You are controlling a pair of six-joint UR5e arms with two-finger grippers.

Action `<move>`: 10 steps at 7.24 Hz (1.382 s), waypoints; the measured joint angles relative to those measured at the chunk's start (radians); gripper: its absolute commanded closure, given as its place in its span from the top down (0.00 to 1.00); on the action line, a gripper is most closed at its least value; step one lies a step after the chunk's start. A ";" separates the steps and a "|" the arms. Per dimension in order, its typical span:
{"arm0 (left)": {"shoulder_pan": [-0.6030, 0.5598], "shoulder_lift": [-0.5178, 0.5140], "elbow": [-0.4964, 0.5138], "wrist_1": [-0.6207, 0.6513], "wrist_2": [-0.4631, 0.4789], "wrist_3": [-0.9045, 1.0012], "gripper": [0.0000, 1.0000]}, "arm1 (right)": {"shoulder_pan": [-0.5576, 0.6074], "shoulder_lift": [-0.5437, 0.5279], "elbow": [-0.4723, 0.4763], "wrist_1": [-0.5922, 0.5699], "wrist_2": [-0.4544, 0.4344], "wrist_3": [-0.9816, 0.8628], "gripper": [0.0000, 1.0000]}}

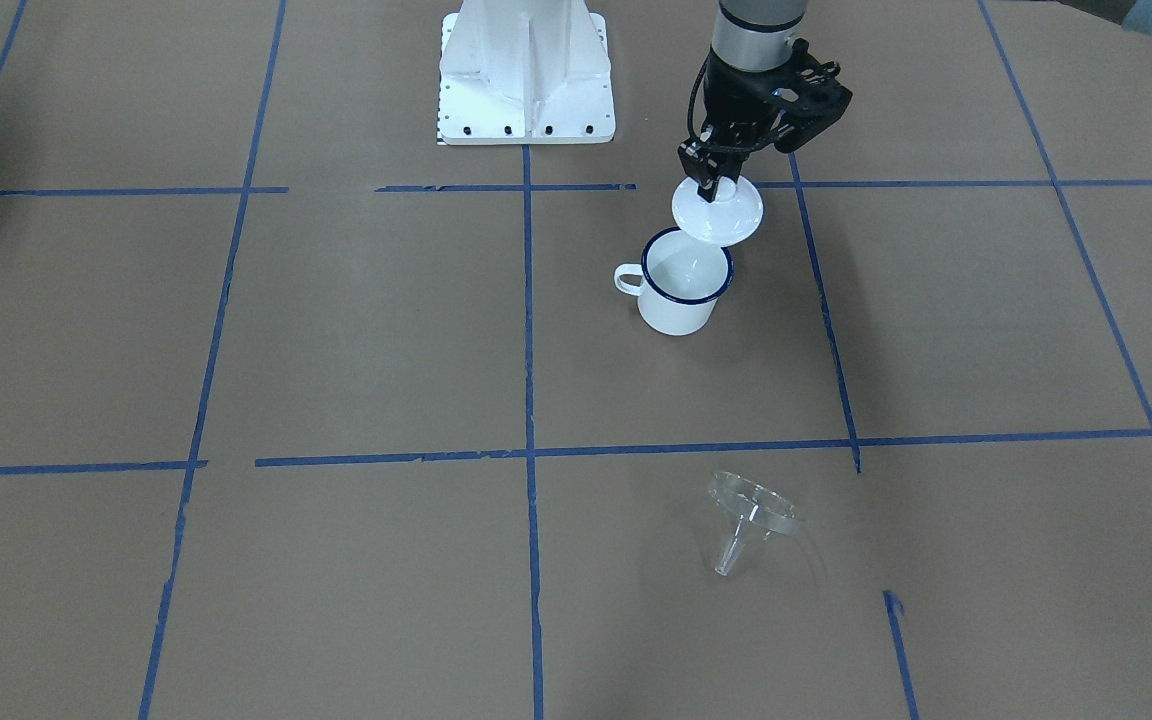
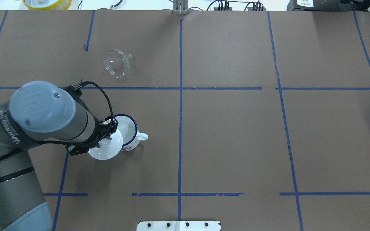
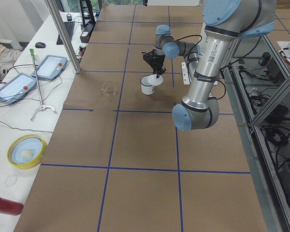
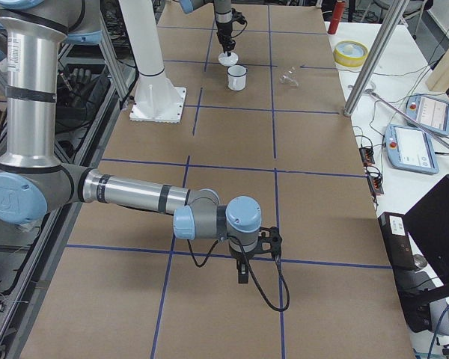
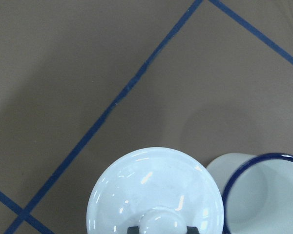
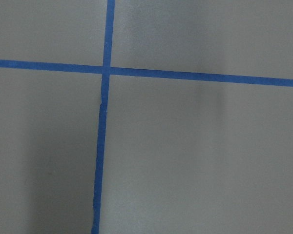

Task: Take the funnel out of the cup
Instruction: 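Carry the white lid over the mug with the left gripper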

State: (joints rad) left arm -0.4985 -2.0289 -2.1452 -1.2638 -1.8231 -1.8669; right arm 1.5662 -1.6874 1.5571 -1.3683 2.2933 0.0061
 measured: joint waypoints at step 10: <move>-0.047 -0.074 0.144 -0.082 0.002 0.073 0.00 | 0.000 0.000 0.000 0.000 -0.001 0.000 1.00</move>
State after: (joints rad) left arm -0.5453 -2.1034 -2.0017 -1.3455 -1.8208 -1.7935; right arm 1.5662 -1.6874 1.5571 -1.3683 2.2926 0.0062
